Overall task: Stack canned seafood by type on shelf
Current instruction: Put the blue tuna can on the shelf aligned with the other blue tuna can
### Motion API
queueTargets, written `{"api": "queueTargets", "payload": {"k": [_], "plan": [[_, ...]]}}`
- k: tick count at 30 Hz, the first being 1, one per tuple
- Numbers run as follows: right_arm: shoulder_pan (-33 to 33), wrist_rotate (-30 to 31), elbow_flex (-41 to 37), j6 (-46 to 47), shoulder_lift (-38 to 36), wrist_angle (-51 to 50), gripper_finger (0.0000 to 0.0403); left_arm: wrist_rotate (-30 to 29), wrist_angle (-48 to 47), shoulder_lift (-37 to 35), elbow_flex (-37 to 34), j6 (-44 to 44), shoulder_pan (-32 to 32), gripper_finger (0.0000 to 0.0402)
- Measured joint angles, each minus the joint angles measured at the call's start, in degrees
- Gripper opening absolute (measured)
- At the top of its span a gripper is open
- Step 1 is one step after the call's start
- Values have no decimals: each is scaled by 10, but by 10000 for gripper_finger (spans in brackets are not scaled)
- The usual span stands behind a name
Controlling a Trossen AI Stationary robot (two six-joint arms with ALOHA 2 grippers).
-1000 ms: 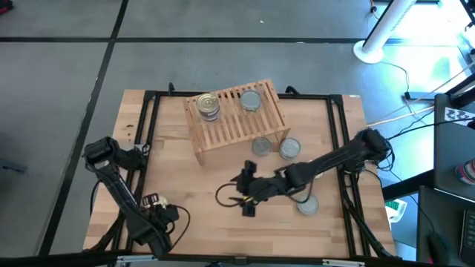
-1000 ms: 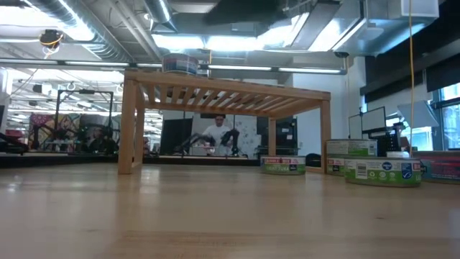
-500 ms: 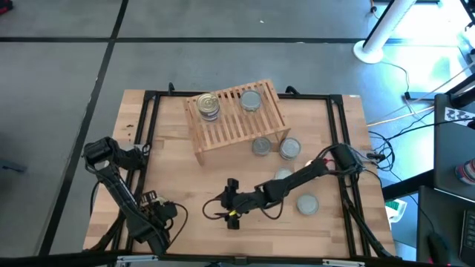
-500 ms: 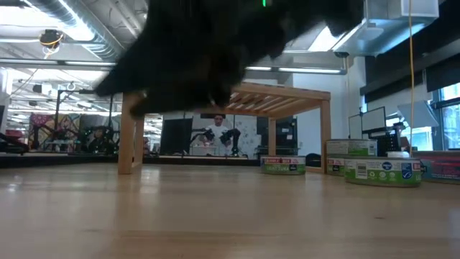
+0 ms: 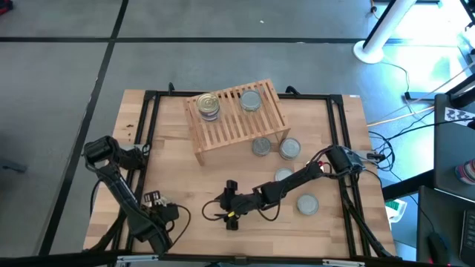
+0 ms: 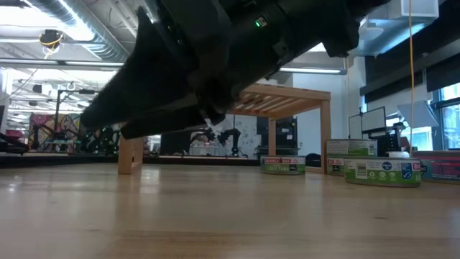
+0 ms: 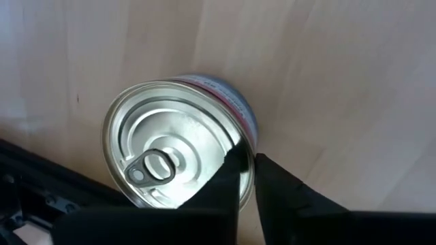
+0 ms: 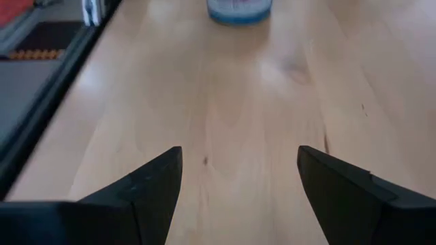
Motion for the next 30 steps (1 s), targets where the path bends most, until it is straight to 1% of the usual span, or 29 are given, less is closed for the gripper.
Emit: {"api": "queueTargets", "payload": {"k": [3,6,10,14,25,30], "plan": [[0,0,0,-4,0,1,289,0,3,-1,0,10,3,12],[0,0,0,-41,0,16,289,0,5,-1,1,15,7,3],[0,0,0,-114,0,25,289,-6,7,0,1,17,15,2],[0,0,0,-167,0,29,289,-14,10,0,0,19,26,1],[0,0,0,-245,0,27,289,-69,58,1,0,48,73,0],[0,0,0,-309,0,19,289,-84,99,1,0,82,102,0]]}}
